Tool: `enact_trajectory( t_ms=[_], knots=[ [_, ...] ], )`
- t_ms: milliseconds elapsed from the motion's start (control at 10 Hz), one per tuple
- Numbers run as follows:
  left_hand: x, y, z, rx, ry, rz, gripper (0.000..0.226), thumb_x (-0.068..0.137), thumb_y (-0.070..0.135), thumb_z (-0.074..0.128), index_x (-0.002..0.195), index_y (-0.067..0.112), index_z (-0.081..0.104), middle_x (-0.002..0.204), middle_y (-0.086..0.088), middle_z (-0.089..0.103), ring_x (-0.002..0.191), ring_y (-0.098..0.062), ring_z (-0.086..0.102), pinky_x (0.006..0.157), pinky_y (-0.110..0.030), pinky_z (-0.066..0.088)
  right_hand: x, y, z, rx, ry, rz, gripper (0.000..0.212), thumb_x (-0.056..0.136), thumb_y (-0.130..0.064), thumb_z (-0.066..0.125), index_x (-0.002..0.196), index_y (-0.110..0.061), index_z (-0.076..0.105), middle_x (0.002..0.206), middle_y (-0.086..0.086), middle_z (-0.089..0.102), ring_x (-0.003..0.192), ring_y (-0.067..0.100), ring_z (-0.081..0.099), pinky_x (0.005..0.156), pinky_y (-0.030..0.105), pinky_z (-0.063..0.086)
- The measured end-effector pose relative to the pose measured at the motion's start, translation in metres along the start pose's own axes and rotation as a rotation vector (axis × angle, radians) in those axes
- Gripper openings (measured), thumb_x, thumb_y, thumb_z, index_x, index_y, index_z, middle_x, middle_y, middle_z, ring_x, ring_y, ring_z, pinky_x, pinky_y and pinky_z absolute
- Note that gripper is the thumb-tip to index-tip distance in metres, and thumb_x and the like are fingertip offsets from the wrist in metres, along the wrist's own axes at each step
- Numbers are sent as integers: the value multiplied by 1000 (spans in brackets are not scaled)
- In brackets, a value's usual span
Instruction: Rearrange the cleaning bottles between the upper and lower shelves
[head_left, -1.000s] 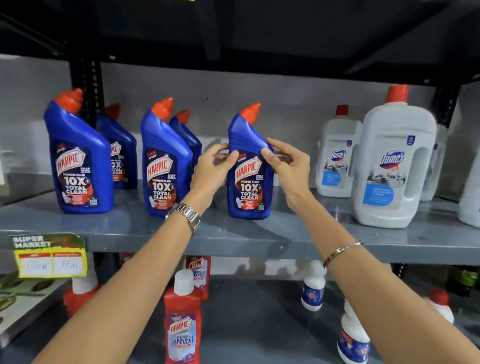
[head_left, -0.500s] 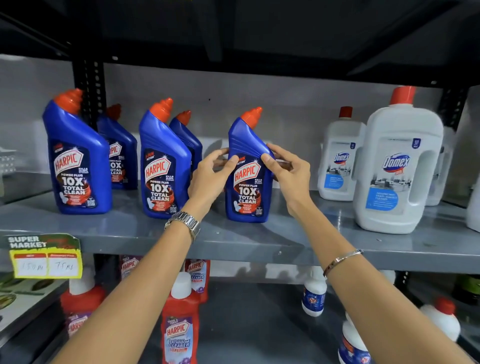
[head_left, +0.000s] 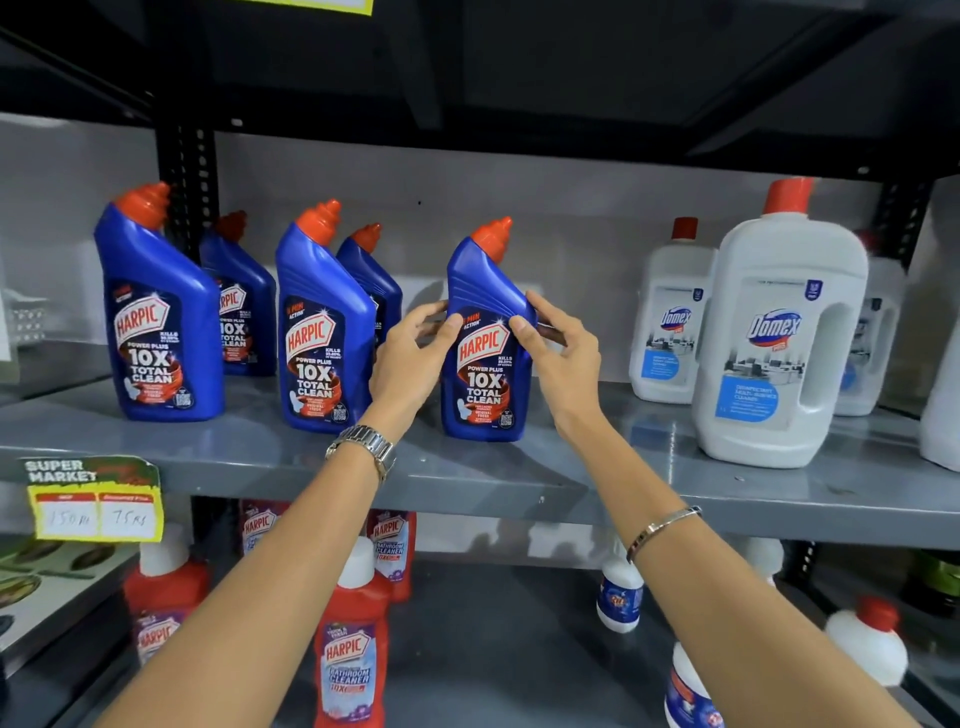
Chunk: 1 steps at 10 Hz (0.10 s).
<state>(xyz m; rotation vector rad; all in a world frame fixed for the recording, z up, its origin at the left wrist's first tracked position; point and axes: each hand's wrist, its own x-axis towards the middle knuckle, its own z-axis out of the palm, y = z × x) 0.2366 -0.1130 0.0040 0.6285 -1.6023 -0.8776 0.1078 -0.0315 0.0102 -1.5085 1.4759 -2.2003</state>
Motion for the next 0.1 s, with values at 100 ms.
enact_trajectory(
  t_ms=[100],
  knots=[
    [-8, 3, 1, 86, 185, 20, 35, 80, 56, 53, 113, 43, 55, 106, 21, 63, 102, -9, 61, 83, -36, 51, -8, 2, -11, 9, 134, -5, 39, 82, -31, 68, 119, -26, 60, 115, -2, 57, 105, 10, 56, 97, 46, 49]
  ],
)
